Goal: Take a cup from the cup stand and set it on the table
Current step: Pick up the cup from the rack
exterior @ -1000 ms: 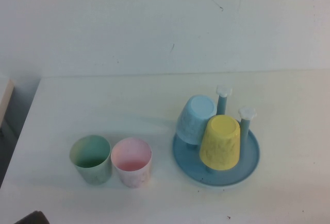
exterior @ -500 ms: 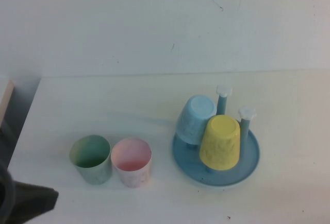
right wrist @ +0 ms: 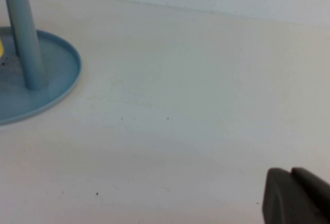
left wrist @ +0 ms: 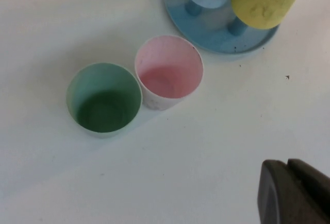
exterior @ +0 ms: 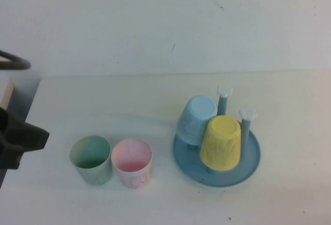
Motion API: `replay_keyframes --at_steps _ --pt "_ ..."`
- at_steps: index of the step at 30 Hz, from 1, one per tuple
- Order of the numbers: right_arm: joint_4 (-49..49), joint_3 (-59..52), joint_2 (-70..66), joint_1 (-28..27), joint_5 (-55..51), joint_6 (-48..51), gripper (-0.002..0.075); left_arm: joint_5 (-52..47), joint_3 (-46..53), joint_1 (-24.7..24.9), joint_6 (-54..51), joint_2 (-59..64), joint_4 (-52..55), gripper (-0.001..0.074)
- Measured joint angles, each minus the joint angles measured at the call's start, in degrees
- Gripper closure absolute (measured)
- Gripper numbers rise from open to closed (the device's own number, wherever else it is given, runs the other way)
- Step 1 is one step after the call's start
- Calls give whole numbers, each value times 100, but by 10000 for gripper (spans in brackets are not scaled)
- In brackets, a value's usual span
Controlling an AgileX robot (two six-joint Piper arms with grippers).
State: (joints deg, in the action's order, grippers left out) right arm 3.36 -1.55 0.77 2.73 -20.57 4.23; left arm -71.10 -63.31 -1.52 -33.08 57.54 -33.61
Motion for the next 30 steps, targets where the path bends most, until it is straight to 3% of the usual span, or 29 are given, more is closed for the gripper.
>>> replay_keyframes --at_steps 3,6,16,19,27,30 --pt "0 0 0 0 0 0 728 -15 -126 27 4 154 28 738" --pt "0 0 0 0 0 0 728 -15 -254 371 88 328 192 738" --pt "0 0 0 0 0 0 728 263 -872 2825 1323 1375 1936 738" --pt "0 0 0 0 0 0 728 247 -1320 3352 1686 1889 2391 738" --pt "0 0 0 0 0 0 728 7 -2980 3891 2015 3347 2716 734" --pt "0 0 0 0 0 0 728 7 -3464 3891 2015 3778 2716 682"
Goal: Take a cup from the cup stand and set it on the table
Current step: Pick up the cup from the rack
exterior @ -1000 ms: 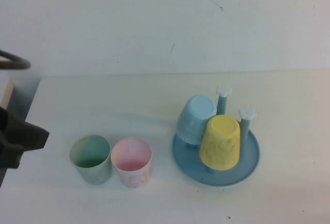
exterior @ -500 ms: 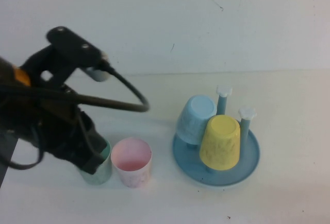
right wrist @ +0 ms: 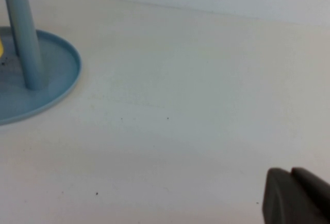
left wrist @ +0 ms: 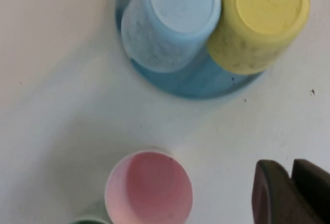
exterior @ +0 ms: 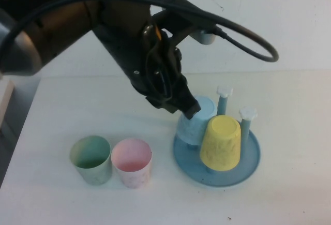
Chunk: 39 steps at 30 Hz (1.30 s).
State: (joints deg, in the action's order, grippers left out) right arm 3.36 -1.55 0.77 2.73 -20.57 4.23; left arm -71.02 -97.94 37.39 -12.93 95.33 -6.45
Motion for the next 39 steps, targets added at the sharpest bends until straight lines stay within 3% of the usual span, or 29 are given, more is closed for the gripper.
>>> replay_keyframes --at_steps 2,8,10,15,39 --pt "0 0 0 0 0 0 728 0 -238 0 -10 234 -23 613" --pt "0 0 0 0 0 0 728 0 -604 221 -10 914 -6 257" --pt "0 0 0 0 0 0 728 0 -706 388 61 1138 47 200" --pt "0 0 0 0 0 0 728 0 -1069 671 254 1610 70 191" --pt "0 0 0 0 0 0 728 0 -1574 692 562 2316 258 193"
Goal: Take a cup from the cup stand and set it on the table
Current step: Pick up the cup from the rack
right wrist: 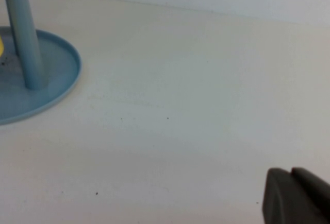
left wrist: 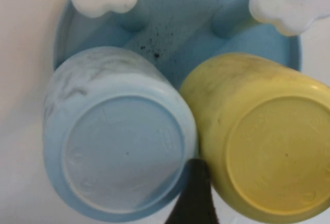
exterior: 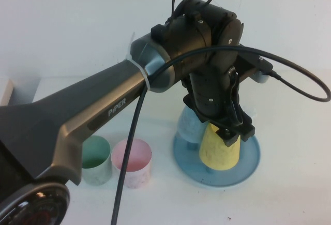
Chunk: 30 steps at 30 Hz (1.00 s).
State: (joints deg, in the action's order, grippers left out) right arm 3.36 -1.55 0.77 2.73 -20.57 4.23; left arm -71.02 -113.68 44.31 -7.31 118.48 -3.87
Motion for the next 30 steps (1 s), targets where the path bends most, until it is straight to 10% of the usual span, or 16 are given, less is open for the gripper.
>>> replay_keyframes --at_steps 30 --pt "0 0 0 0 0 0 728 314 -69 0 -6 309 -54 189"
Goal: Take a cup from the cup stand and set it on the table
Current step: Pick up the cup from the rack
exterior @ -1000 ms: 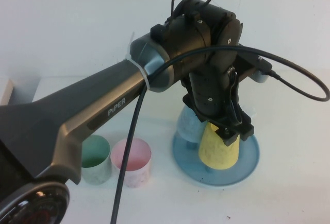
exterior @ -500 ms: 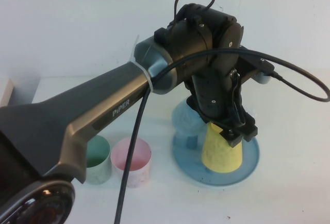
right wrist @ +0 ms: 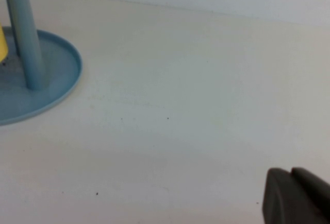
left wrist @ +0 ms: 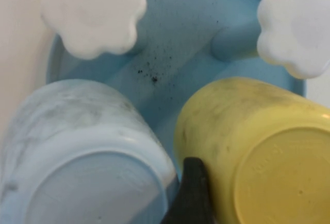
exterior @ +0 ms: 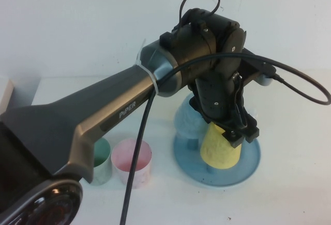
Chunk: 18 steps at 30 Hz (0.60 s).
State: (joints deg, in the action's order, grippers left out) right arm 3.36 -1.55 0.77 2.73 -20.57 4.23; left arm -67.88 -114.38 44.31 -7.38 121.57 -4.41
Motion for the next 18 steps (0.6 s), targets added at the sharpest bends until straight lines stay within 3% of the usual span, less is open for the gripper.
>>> replay_keyframes --at_steps 12,18 --pt "0 0 0 0 0 0 728 -37 -57 0 -24 32 63 199" --pt "0 0 0 0 0 0 728 -330 -613 0 -24 176 114 199"
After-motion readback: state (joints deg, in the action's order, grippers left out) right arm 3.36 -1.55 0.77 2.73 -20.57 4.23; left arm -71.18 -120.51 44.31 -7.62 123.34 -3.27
